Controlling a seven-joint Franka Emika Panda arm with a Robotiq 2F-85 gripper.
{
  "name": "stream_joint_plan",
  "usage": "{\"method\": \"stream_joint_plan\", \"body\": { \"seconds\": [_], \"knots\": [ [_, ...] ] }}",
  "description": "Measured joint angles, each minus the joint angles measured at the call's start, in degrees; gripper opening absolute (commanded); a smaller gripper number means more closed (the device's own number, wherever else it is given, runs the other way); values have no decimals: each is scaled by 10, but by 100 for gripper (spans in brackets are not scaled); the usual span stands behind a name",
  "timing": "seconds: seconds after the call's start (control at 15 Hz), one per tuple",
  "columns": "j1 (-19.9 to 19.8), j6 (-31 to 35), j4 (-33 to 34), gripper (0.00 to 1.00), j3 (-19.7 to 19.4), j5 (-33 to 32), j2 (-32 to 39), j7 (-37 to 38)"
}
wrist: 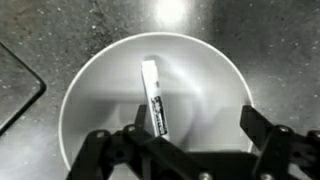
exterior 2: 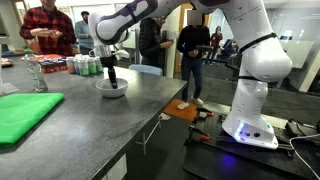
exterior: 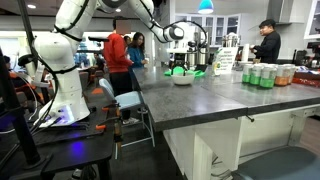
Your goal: Remove the marker from the bowl and put it on the table
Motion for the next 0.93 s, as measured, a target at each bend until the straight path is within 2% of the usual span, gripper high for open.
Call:
{"method": "stream_joint_plan", "body": {
  "seconds": [0.47, 0.53, 0.67, 0.73, 0.93],
  "knots": [
    [-3, -6, 20, 96, -2, -7, 32, 0],
    [-4, -6, 21, 90, -2, -9, 34, 0],
    [-4, -6, 23, 64, -2, -13, 38, 0],
    [-5, -6, 24, 55, -2, -13, 40, 0],
    [-5, -6, 27, 32, -2, -13, 45, -1]
  ]
}}
